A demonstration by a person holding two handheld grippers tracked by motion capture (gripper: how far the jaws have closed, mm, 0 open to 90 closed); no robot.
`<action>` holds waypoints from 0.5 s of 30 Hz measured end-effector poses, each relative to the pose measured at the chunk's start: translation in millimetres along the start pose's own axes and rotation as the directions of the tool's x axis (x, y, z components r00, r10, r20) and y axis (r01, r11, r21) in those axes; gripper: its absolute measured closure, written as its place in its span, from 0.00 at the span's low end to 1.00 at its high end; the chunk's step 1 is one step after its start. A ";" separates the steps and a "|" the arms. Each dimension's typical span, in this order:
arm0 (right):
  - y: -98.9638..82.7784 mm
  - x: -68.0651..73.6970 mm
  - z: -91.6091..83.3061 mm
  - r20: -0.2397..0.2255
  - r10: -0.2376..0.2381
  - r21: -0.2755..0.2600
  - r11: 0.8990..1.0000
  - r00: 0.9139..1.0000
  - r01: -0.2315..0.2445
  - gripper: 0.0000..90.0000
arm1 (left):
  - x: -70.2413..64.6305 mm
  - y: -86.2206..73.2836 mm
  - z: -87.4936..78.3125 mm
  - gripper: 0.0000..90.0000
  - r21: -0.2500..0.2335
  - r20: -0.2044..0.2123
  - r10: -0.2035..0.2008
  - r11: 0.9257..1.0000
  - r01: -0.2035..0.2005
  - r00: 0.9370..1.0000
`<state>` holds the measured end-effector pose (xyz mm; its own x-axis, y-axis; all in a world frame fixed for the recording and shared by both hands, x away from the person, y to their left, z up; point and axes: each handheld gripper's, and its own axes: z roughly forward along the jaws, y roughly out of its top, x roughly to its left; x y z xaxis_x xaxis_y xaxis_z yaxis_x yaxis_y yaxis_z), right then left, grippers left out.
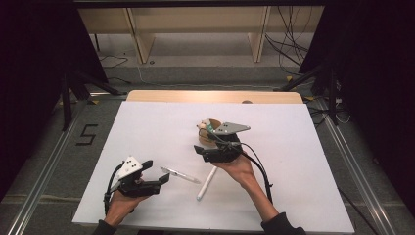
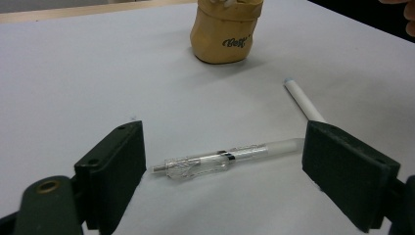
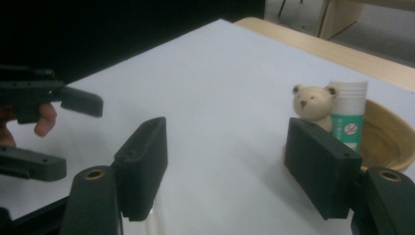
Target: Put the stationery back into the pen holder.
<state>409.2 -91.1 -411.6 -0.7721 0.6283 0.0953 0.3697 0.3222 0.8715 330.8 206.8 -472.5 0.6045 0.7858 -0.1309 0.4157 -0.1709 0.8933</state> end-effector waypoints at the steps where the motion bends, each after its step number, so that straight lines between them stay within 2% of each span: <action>1: -1.0 1.7 1.3 -0.006 -0.011 0.015 1.000 1.000 0.011 0.37 | 0.2 0.0 -0.1 0.18 0.000 0.000 0.000 1.000 0.000 1.000; 8: -3.5 12.3 5.1 -0.043 -0.043 0.047 0.998 0.998 0.045 0.37 | 0.6 0.0 -0.4 0.18 0.001 -0.003 -0.001 1.000 0.001 1.000; 15: -11.4 18.0 10.1 -0.056 -0.074 0.093 0.993 0.996 0.079 0.37 | 0.8 0.0 -0.5 0.18 0.001 -0.004 -0.001 1.000 0.001 1.000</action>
<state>396.2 -76.3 -424.6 -0.8250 0.5623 0.0571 0.3538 0.4352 0.8279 330.9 207.7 -472.4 0.6014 0.7883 -0.1296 0.4169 -0.1713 0.8927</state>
